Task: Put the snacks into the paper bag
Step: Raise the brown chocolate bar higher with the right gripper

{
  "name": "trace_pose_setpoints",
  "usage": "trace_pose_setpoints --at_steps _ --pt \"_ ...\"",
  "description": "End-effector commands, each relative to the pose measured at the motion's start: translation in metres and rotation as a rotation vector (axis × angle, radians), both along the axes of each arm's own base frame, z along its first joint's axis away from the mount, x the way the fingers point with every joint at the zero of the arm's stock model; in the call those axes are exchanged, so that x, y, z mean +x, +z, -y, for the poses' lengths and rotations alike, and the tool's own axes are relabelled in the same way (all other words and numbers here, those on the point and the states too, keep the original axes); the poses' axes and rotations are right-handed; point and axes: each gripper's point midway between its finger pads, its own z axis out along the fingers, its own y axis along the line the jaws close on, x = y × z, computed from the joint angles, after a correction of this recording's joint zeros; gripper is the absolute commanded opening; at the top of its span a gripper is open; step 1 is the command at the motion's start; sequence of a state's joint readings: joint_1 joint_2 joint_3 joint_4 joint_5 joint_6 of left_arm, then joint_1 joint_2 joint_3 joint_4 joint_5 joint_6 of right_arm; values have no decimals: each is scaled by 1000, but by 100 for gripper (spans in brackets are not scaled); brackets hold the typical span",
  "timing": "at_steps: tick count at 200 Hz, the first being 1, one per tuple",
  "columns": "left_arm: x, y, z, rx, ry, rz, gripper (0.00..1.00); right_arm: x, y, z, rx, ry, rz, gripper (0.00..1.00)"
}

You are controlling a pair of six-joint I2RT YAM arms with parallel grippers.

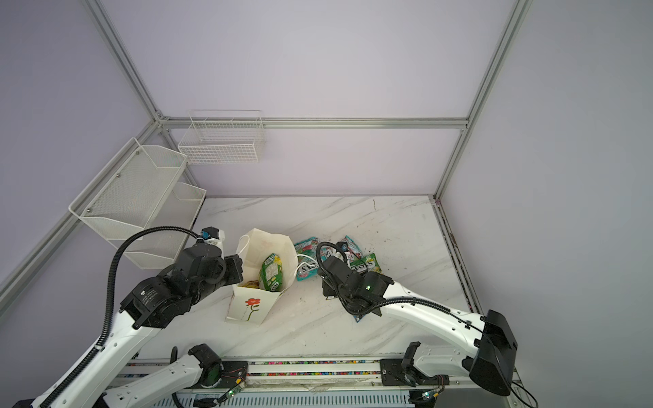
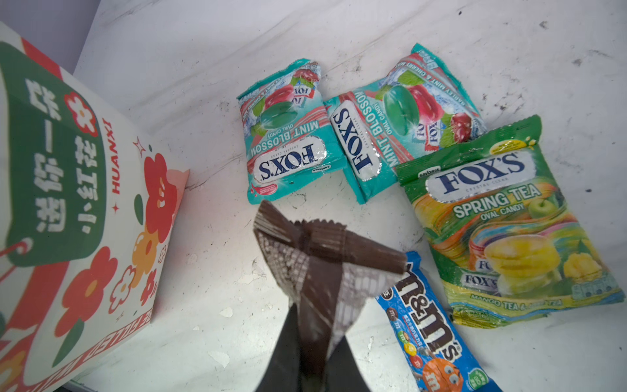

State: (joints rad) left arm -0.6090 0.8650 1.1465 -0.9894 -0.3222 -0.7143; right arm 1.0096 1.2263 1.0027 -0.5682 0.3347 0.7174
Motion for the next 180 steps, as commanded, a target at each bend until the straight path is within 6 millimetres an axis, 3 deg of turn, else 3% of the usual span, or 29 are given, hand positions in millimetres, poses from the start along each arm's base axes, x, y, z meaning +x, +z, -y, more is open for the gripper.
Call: trace_pose_setpoints --at_steps 1,180 --pt "6 18 2 -51 13 82 0 5 21 10 -2 -25 45 13" --pt "7 19 4 -63 7 85 0 23 90 16 28 -35 178 13"
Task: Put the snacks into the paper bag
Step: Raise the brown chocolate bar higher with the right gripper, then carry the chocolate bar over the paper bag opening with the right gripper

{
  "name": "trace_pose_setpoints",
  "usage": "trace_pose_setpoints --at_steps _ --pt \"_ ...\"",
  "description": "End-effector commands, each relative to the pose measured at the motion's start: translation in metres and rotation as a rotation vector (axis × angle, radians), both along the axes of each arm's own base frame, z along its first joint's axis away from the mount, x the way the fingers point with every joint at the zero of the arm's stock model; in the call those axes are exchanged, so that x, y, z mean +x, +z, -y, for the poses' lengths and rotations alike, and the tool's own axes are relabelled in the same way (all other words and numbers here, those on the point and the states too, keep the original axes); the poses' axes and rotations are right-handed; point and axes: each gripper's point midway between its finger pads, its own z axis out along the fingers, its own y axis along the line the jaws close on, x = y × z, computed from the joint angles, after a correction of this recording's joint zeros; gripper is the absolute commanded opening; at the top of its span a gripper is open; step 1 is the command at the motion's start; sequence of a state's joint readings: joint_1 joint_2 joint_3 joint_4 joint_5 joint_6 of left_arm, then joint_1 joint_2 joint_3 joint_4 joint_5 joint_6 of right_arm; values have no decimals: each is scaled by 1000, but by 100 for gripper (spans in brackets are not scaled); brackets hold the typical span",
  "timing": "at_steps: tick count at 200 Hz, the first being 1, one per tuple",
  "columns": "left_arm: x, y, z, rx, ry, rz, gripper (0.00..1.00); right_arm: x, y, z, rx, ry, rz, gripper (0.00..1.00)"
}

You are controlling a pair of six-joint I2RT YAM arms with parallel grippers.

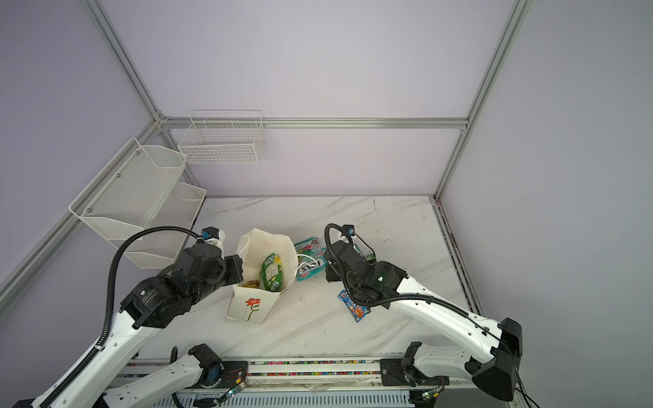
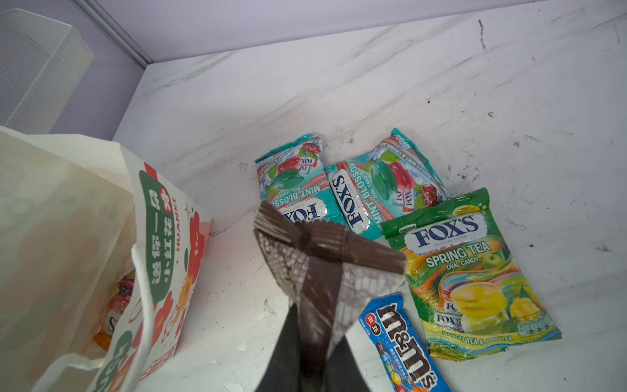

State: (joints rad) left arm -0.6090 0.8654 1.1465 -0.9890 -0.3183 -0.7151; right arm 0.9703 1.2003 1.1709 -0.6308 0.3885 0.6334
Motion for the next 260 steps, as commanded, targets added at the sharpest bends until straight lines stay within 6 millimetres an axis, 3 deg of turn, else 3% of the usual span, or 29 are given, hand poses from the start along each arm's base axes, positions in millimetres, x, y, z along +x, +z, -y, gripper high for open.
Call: trace_pose_setpoints --at_steps 1,172,260 --pt "8 19 4 -60 10 86 0 3 21 8 -2 -16 48 13" --pt "8 19 5 -61 8 86 0 11 91 -11 80 63 193 11" --pt "10 19 6 -59 6 87 0 7 119 -37 202 170 238 10"
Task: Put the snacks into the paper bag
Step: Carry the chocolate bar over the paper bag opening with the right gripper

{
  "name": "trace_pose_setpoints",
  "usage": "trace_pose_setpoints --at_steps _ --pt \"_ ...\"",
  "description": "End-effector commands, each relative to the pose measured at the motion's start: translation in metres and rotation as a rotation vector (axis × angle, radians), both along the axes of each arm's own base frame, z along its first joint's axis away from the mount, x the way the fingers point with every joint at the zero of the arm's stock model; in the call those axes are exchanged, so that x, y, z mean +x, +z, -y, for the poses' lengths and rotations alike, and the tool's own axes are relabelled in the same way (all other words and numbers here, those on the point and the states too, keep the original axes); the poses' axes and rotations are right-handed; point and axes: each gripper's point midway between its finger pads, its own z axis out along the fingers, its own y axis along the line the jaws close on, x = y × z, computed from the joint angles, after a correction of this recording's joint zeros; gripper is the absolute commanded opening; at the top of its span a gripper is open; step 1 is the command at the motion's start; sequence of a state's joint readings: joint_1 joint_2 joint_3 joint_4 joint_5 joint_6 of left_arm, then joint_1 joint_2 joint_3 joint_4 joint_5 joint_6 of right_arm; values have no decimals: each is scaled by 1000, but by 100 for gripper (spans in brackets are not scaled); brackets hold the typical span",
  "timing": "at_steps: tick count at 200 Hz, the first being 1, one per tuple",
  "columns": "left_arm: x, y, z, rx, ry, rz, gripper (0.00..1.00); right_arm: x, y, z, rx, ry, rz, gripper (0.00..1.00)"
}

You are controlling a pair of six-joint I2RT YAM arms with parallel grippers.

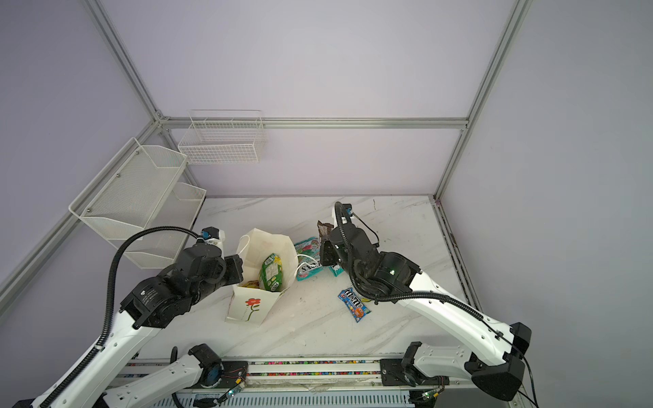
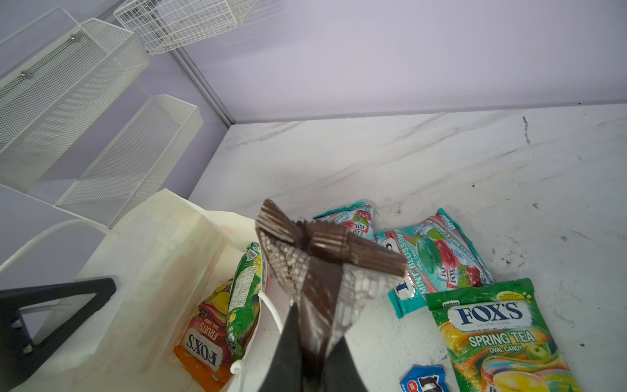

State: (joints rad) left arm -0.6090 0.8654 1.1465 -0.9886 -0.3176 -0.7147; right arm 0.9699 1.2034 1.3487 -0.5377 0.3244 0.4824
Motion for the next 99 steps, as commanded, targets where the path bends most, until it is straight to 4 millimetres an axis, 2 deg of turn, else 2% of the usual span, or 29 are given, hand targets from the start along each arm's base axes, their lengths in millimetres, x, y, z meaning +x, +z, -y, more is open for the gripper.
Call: trace_pose_setpoints --at_steps 1,99 --pt "10 19 6 -60 5 86 0 0 28 -9 75 42 54 10" --pt "10 17 7 -62 4 84 0 -1 38 -40 159 140 52 10"
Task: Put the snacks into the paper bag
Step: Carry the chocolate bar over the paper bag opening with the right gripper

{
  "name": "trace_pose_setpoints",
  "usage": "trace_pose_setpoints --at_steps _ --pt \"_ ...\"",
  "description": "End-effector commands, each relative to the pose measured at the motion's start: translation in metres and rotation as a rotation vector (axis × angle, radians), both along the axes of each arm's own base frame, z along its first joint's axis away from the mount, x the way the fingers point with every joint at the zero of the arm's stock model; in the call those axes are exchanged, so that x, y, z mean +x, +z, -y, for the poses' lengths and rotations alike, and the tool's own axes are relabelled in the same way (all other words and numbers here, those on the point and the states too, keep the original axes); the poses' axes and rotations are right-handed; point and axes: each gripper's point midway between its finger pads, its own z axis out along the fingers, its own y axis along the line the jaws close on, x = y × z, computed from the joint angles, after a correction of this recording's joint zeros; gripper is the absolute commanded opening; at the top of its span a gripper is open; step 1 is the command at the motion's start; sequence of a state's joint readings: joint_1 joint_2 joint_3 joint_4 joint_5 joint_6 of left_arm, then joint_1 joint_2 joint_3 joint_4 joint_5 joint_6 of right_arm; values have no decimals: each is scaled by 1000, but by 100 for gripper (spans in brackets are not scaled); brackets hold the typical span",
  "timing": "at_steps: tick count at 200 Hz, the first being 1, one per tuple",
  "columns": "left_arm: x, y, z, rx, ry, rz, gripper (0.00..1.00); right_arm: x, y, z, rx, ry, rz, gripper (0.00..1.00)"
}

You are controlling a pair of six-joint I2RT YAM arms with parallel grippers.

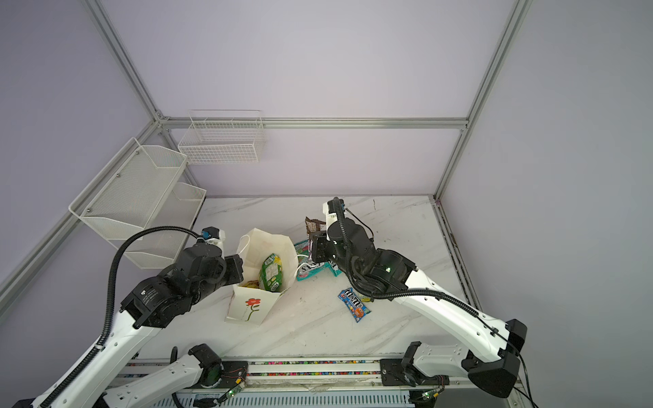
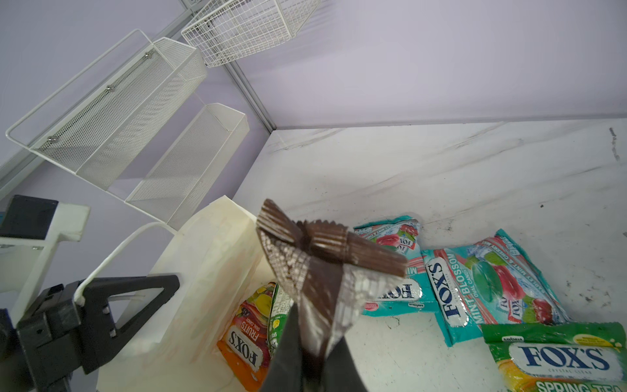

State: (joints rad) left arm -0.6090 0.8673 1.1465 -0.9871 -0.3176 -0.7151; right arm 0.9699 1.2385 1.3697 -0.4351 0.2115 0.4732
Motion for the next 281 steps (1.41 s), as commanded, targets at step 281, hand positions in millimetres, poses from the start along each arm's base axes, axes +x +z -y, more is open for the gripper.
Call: trace_pose_setpoints --at_steps 281 --pt "10 15 8 -73 2 82 0 -12 -4 -90 108 186 -34 16"
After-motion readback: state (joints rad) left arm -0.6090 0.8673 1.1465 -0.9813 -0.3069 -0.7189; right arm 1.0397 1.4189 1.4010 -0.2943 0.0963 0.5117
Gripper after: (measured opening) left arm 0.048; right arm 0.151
